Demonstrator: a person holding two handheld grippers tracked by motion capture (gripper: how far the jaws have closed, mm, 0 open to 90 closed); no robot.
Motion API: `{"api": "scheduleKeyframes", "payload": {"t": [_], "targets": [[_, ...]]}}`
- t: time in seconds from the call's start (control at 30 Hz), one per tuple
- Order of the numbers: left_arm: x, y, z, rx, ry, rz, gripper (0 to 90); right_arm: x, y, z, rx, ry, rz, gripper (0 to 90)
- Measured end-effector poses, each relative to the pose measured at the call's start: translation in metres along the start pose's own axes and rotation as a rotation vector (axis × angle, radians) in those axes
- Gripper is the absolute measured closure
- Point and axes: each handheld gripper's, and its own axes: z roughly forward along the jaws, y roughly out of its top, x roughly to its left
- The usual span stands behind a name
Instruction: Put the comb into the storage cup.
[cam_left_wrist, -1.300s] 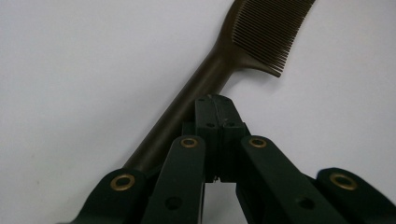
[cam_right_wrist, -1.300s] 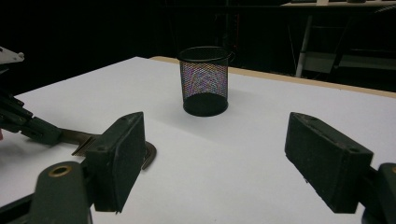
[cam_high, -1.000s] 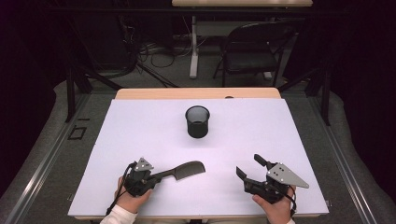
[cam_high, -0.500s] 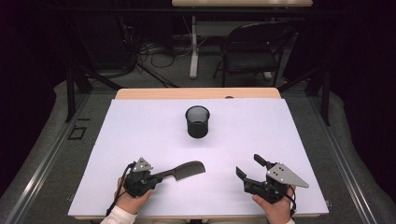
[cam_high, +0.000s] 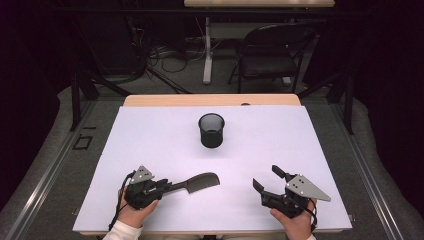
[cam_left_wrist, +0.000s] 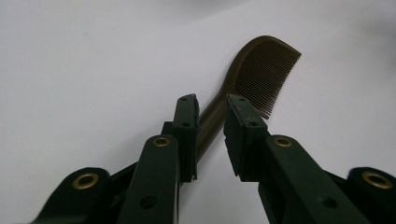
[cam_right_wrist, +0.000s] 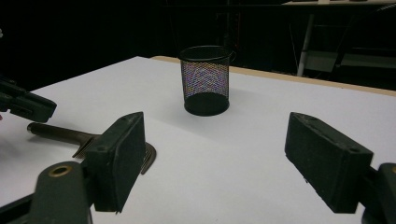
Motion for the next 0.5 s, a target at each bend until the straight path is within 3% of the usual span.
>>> {"api": "scheduleKeyframes", "payload": {"t": [0.13,0.2,0.5], "targets": [[0.0015,-0.0003,-0.0016,-0.016,-0.001,-0.006,70.3,0.0002,0.0,0.0,0.001,0.001,0.003,20.3],[0.0027,-0.0005,-0.0027,-0.037,-0.001,-0.008,62.4,0.0,-0.0001,0.0002,0.001,0.0,-0.001,20.3],[0.005,-0.0006,-0.0041,-0.068,-0.002,-0.019,52.0,0.0,-0.0001,0.0003,0.002,0.001,-0.002,20.3]]}}
